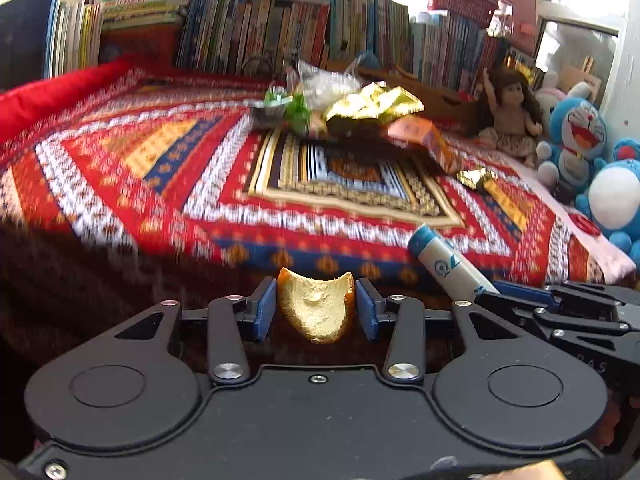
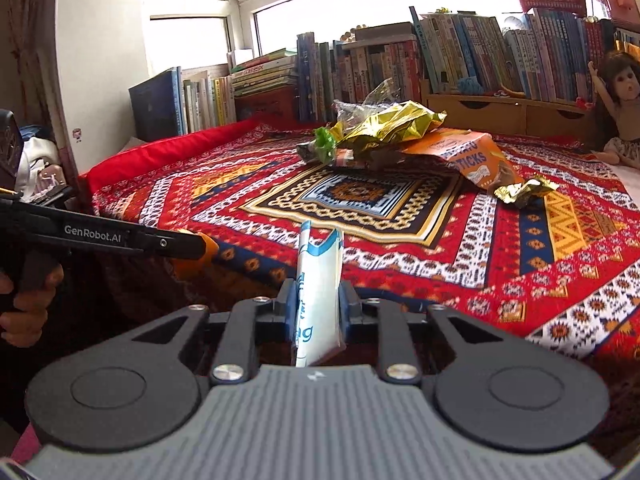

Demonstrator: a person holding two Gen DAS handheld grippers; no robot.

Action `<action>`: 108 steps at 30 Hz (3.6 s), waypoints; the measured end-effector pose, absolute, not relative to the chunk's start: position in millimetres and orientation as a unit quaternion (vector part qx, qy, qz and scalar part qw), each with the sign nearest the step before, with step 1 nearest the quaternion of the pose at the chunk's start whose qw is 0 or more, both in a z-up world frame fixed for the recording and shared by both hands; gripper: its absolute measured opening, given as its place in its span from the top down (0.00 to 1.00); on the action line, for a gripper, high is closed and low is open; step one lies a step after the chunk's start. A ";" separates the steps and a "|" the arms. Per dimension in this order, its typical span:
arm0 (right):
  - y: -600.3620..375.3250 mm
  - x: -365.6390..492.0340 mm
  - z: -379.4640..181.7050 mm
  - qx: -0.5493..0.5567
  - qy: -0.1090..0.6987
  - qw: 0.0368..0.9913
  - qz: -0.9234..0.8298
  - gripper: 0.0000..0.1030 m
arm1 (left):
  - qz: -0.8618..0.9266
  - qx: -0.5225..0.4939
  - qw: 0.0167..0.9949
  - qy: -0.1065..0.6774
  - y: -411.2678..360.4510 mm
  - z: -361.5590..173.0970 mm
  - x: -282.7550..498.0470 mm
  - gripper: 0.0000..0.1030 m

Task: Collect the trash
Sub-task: 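Carry the chip and paper bag down over the black trash bin, then open the left tool to drop the chip while the right tool drops the paper bag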

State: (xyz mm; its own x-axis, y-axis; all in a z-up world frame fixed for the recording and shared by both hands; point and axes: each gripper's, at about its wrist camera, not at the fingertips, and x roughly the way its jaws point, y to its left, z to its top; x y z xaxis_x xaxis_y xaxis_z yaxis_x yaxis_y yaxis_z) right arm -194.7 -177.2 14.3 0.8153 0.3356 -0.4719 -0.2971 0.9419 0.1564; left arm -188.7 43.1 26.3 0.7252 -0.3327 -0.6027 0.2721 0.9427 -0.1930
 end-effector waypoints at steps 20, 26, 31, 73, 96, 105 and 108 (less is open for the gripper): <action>-165.9 -204.9 -117.7 0.151 0.470 0.857 0.151 0.74 | -0.073 -0.028 0.822 0.564 25.3 -150.2 -208.2 0.60; -160.0 -190.7 -156.5 0.190 0.516 0.824 0.136 0.73 | -0.061 -0.019 0.809 0.584 25.0 -172.0 -205.5 0.59; -157.6 -191.5 -175.4 0.187 0.534 0.815 0.123 0.72 | -0.059 -0.003 0.798 0.599 20.3 -186.4 -203.2 0.59; -155.8 -189.2 -199.8 0.185 0.564 0.797 0.110 0.50 | -0.067 0.015 0.774 0.630 5.2 -216.4 -200.1 0.46; -157.2 -189.5 -198.0 0.190 0.558 0.800 0.110 0.37 | -0.063 0.022 0.782 0.620 5.7 -207.2 -201.2 0.39; -158.9 -190.6 -196.1 0.198 0.551 0.804 0.108 0.31 | -0.061 0.022 0.782 0.620 6.4 -205.9 -201.2 0.36; -159.1 -190.8 -196.0 0.198 0.551 0.804 0.108 0.31 | -0.060 0.023 0.782 0.620 6.5 -205.4 -201.1 0.36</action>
State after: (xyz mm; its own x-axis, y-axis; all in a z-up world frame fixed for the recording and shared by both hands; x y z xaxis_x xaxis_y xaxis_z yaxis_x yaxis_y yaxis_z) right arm -190.8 -159.1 -196.0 0.3702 0.3912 -0.8426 0.0455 0.8983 0.4371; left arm -201.1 6.5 -205.4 0.2237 -0.0666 -0.9724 0.1224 0.9917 -0.0398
